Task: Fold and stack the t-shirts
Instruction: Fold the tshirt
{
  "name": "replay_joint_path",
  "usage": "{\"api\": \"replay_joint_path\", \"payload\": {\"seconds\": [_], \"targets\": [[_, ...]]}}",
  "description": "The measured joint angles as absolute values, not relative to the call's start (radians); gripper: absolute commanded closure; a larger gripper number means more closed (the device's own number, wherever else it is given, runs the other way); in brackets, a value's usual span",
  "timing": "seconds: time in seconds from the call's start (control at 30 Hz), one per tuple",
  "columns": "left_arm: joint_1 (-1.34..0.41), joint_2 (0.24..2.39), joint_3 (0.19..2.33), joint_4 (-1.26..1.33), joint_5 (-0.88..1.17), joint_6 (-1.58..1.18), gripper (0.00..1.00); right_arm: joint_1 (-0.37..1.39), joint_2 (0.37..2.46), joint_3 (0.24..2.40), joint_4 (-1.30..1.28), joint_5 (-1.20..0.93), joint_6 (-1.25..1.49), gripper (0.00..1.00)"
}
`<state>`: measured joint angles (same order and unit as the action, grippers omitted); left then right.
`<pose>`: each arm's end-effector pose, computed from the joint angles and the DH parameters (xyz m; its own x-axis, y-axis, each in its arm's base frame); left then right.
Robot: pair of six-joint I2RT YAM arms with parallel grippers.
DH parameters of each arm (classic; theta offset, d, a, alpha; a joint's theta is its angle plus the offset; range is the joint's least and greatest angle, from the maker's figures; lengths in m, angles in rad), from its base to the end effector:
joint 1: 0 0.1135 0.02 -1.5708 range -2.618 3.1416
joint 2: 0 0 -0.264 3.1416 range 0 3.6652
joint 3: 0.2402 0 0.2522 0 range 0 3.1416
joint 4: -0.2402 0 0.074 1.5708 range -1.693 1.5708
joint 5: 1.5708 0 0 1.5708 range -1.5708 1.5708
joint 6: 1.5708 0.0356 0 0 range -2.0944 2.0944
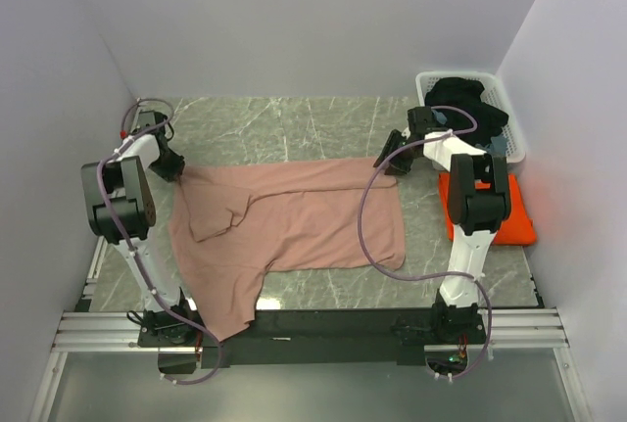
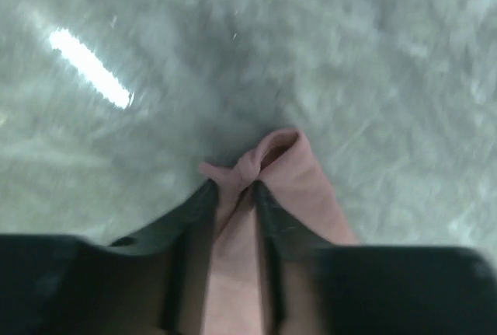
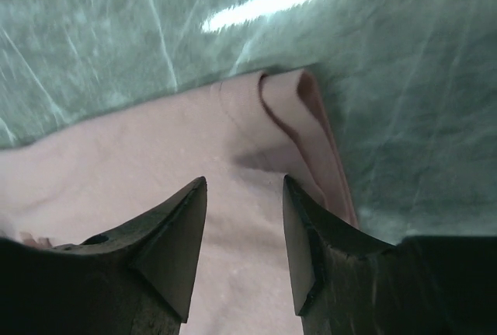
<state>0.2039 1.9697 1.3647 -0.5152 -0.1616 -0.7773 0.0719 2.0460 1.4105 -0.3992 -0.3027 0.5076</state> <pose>0.3961 0.0878 0.1686 -0.4401 -0.7979 -0.4120 -0.8096 0.5510 -0.2022 0.4268 0.0414 0.1583 -0.8565 0.4035 -0.3218 0.2242 0.8525 0.4722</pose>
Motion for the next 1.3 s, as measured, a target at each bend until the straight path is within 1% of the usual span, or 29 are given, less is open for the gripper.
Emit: {"api": "replay_joint_path", "payload": {"seconds": [0.07, 0.13, 0.23, 0.3, 0.4, 0.5, 0.53, 0.6, 0.63, 0.67, 0.73, 0.8, 0.93, 1.1, 1.23, 1.3], "targets": [[0.205, 2.018, 1.422, -0.528, -0.176, -0.774, 0.78, 0.063, 2.064, 1.438, -0.405, -0.319, 0.524, 0.49], [0.205, 2.048, 1.469, -0.540, -0.182, -0.771, 0.80, 0.059, 2.085, 1.466, -0.405, -0.332, 0.536, 0.50], [0.206, 2.097, 1.541, -0.559, -0.182, -0.771, 0.79, 0.058, 2.133, 1.539, -0.429, -0.331, 0.558, 0.50], [0.207, 2.139, 1.604, -0.575, -0.181, -0.771, 0.78, 0.059, 2.185, 1.631, -0.471, -0.325, 0.562, 0.50], [0.209, 2.212, 1.718, -0.600, -0.179, -0.770, 0.73, 0.058, 2.278, 1.795, -0.519, -0.306, 0.561, 0.50], [0.213, 2.276, 1.824, -0.618, -0.167, -0.768, 0.57, 0.057, 2.362, 1.937, -0.551, -0.296, 0.559, 0.50], [0.215, 2.296, 1.860, -0.620, -0.159, -0.767, 0.47, 0.056, 2.386, 1.982, -0.564, -0.297, 0.556, 0.50], [0.220, 2.331, 1.931, -0.632, -0.126, -0.768, 0.34, 0.054, 2.425, 2.056, -0.587, -0.297, 0.545, 0.49], [0.223, 2.337, 1.942, -0.633, -0.118, -0.767, 0.21, 0.054, 2.428, 2.064, -0.588, -0.297, 0.541, 0.49], [0.227, 2.337, 1.949, -0.634, -0.106, -0.763, 0.15, 0.054, 2.420, 2.056, -0.585, -0.297, 0.534, 0.48], [0.233, 2.324, 1.948, -0.640, -0.098, -0.759, 0.04, 0.054, 2.365, 1.982, -0.570, -0.294, 0.530, 0.47], [0.239, 2.282, 1.909, -0.642, -0.093, -0.751, 0.01, 0.054, 2.259, 1.837, -0.559, -0.280, 0.530, 0.45], [0.244, 2.095, 1.745, -0.657, -0.106, -0.748, 0.02, 0.060, 1.985, 1.562, -0.539, -0.233, 0.540, 0.44], [0.206, 1.708, 1.480, -0.642, -0.154, -0.748, 0.07, 0.076, 1.604, 1.206, -0.477, -0.175, 0.555, 0.44], [0.083, 1.462, 1.242, -0.619, -0.163, -0.748, 0.10, 0.126, 1.388, 0.951, -0.482, -0.144, 0.551, 0.46], [0.012, 1.422, 1.153, -0.617, -0.160, -0.746, 0.10, 0.181, 1.317, 0.859, -0.511, -0.123, 0.542, 0.46]]}}
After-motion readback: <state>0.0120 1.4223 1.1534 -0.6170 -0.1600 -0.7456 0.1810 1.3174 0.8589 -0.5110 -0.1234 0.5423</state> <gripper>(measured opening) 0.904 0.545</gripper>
